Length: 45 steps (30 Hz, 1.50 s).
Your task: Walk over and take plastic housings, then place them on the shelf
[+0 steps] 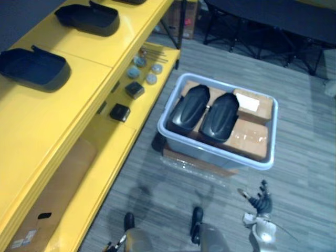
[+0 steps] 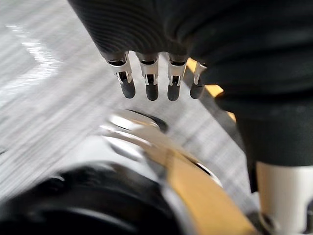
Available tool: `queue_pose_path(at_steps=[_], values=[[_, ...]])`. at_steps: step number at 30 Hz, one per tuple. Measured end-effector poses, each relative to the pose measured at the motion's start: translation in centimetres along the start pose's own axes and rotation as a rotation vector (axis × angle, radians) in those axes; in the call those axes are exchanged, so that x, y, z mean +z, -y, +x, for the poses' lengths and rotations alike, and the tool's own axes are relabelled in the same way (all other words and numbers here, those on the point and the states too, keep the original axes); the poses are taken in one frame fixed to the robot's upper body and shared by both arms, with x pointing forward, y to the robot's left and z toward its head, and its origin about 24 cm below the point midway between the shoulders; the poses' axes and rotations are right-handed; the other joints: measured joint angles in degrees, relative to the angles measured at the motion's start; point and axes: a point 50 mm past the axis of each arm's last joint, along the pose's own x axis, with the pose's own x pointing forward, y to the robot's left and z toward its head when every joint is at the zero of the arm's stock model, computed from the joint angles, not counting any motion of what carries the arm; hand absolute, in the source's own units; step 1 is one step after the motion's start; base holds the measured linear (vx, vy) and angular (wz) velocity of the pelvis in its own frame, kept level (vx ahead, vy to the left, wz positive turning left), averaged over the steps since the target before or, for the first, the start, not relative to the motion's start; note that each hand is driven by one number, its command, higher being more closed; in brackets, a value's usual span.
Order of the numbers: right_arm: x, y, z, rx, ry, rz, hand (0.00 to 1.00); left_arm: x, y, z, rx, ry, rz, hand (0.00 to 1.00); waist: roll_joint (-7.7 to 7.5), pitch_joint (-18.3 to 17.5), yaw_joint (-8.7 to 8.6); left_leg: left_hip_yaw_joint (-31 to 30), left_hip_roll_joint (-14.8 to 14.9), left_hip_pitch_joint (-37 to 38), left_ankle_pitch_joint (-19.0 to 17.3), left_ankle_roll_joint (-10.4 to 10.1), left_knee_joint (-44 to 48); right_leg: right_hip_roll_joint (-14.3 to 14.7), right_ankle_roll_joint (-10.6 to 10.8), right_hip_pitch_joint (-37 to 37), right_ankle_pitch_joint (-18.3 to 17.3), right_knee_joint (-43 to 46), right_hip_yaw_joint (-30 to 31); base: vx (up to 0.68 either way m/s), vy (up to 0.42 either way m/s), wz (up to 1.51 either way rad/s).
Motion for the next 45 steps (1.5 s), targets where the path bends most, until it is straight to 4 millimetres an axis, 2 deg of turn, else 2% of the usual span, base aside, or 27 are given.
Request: queue_pose_path(at_steps=[2,3,6,11,14,15,16,18,19,21,25,31,34,45], values=[[2.0,-0.1,0.5,-0.038,0.106,0.027,0.00,0.8,0.3,0.1,-0.038,0.044,0.034,0.00,-0.21,0.1,-0.11,1.4,-1.2,0.1,-0.1,0.1,0.2,-0.9,0.4,0.3,2.3,-2.0,1.0,0.05,0.052,-0.23],[3.8,-0.2,1.0,-0.051,0.198,0.048,0.00,1.1,0.4,0.1,-0.052,0.068,0.041,0.00,-0.12,0.2,-0.13,1.4,-2.2,0.0,-0.1,0.2,0.4,-1.5,0.9,0.8,4.0,-4.1,1.8,0.06,0.045,-0.18],[6.8,-0.3,1.8,-0.085,0.313,0.136,0.00,2.2,0.9,0.2,-0.086,0.128,0.047,0.00,-0.15,0.2,0.16,0.9,-3.0,-1.2,-1.1,0.7,2.1,-2.3,1.5,1.7,5.7,-6.7,1.8,0.04,0.056,-0.02],[9.7,-2.1,4.2,-0.080,0.272,0.350,0.00,3.2,1.4,0.3,-0.105,0.155,0.046,0.00,-0.36,1.1,1.69,-1.6,-4.0,-3.4,-2.3,1.1,4.4,-3.0,1.9,2.1,7.8,-9.4,1.5,-0.02,0.018,0.08],[12.2,-4.3,6.7,-0.033,0.246,0.432,0.00,3.6,1.4,0.5,-0.090,0.155,0.038,0.00,-0.16,4.2,2.04,-4.3,-4.4,-6.0,-2.6,1.5,6.5,-3.5,1.8,2.5,8.6,-10.0,-0.5,-0.09,0.014,0.31],[13.6,-5.0,8.2,-0.023,0.234,0.445,0.00,3.8,1.3,0.6,-0.084,0.150,0.013,0.00,-0.04,6.0,2.81,-5.2,-4.6,-6.6,-2.6,1.5,7.3,-3.6,1.7,2.8,8.9,-10.2,-1.1,-0.11,0.009,0.25],[14.3,-5.3,9.0,-0.018,0.228,0.448,0.00,3.7,1.3,0.6,-0.082,0.146,0.005,0.00,-0.04,6.8,3.18,-5.7,-4.6,-7.3,-2.6,1.5,7.7,-3.6,1.7,2.8,9.1,-10.4,-1.3,-0.13,0.009,0.29],[17.6,-5.5,11.8,-0.009,0.231,0.467,0.00,3.2,1.3,0.6,-0.077,0.119,-0.044,0.00,0.12,9.5,4.76,-8.0,-5.1,-9.8,-2.2,1.6,8.2,-3.8,1.6,2.3,9.7,-11.2,-3.0,-0.12,0.002,0.34],[18.2,-5.5,12.2,-0.007,0.236,0.464,0.00,3.2,1.2,0.6,-0.076,0.117,-0.047,0.00,0.12,9.8,4.96,-8.4,-5.3,-10.2,-2.0,1.6,8.2,-3.9,1.6,1.9,9.8,-11.2,-3.2,-0.09,-0.003,0.36],[21.6,-4.3,14.6,-0.036,0.261,0.453,0.00,2.6,1.5,0.6,-0.082,0.099,-0.067,0.00,1.16,11.0,6.30,-10.5,-6.0,-13.4,-0.8,1.8,8.1,-4.3,1.4,0.1,10.6,-11.1,-5.0,-0.05,0.003,0.40],[25.4,-3.3,16.3,-0.077,0.268,0.487,0.00,1.6,1.7,0.4,-0.100,0.065,-0.073,0.00,2.10,11.5,8.33,-11.6,-6.4,-16.8,-0.5,1.8,9.4,-4.8,1.5,-2.4,10.7,-10.0,-6.0,0.01,0.013,0.18],[29.1,-1.7,17.0,-0.265,0.272,0.462,0.00,1.2,2.9,0.3,-0.166,0.052,-0.095,0.00,4.30,12.9,9.13,-13.3,-7.8,-20.0,-0.7,2.2,10.8,-6.1,1.5,-4.8,10.7,-8.6,-6.8,-0.02,0.029,0.10],[30.1,0.4,17.1,-0.412,0.279,0.475,0.00,1.2,3.4,0.4,-0.197,0.045,-0.102,0.00,5.31,14.0,9.14,-14.1,-8.0,-21.5,-0.8,2.3,12.0,-6.4,1.5,-5.5,10.7,-8.2,-7.3,-0.03,0.021,0.11],[32.3,4.9,16.8,-0.646,0.365,0.507,0.00,1.0,3.5,0.3,-0.229,0.033,-0.132,0.00,5.31,14.0,9.03,-13.3,-7.9,-22.3,-0.8,2.4,12.2,-6.4,1.6,-7.0,10.7,-7.9,-6.7,0.00,0.000,-0.02]])
